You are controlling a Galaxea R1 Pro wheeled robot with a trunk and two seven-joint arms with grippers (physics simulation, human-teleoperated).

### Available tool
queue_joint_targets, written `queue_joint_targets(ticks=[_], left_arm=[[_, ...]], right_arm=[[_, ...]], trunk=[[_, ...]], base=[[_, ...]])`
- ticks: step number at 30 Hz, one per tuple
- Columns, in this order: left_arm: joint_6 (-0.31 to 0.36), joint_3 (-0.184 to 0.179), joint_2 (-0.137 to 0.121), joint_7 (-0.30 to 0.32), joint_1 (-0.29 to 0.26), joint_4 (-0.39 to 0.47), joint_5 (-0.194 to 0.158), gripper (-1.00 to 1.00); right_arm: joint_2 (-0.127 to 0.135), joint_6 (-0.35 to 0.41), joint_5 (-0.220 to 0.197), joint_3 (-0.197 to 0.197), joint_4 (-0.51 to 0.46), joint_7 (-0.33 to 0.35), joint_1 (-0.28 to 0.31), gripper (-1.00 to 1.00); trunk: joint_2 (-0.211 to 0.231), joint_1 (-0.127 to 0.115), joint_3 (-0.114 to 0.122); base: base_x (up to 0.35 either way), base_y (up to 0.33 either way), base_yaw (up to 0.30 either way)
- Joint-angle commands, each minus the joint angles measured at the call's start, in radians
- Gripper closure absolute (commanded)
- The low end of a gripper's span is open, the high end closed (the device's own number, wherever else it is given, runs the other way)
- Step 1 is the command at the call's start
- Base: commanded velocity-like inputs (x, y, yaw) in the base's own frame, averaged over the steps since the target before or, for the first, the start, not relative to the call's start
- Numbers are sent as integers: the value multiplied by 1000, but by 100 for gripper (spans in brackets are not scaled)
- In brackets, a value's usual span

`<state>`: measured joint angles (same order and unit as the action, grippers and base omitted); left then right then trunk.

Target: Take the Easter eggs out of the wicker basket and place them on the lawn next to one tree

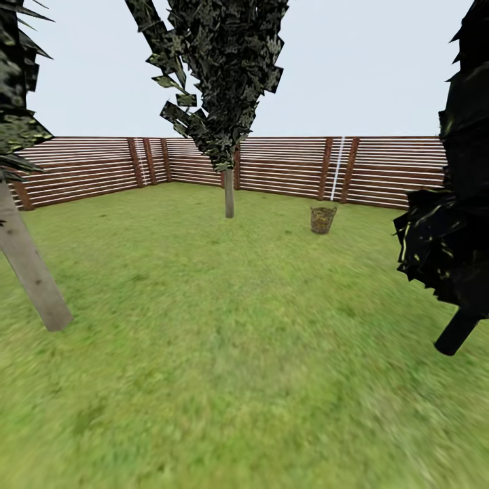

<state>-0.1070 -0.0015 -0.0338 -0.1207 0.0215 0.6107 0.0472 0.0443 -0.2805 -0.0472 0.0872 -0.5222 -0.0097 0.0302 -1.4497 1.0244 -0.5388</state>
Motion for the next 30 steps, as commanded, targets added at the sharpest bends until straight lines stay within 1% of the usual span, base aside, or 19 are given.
queue_joint_targets(ticks=[1, 30], left_arm=[[-1, 0, 0, -4, 0, 1, 5, -100], [-1, -6, 2, -4, 0, 0, 7, -100]], right_arm=[[0, -3, -5, -1, 1, -1, 0, -100], [3, -3, -3, 0, 18, -1, 0, -100]], trunk=[[0, 1, -1], [0, 1, -1]], base=[[330, 0, 0], [331, 0, 0]])
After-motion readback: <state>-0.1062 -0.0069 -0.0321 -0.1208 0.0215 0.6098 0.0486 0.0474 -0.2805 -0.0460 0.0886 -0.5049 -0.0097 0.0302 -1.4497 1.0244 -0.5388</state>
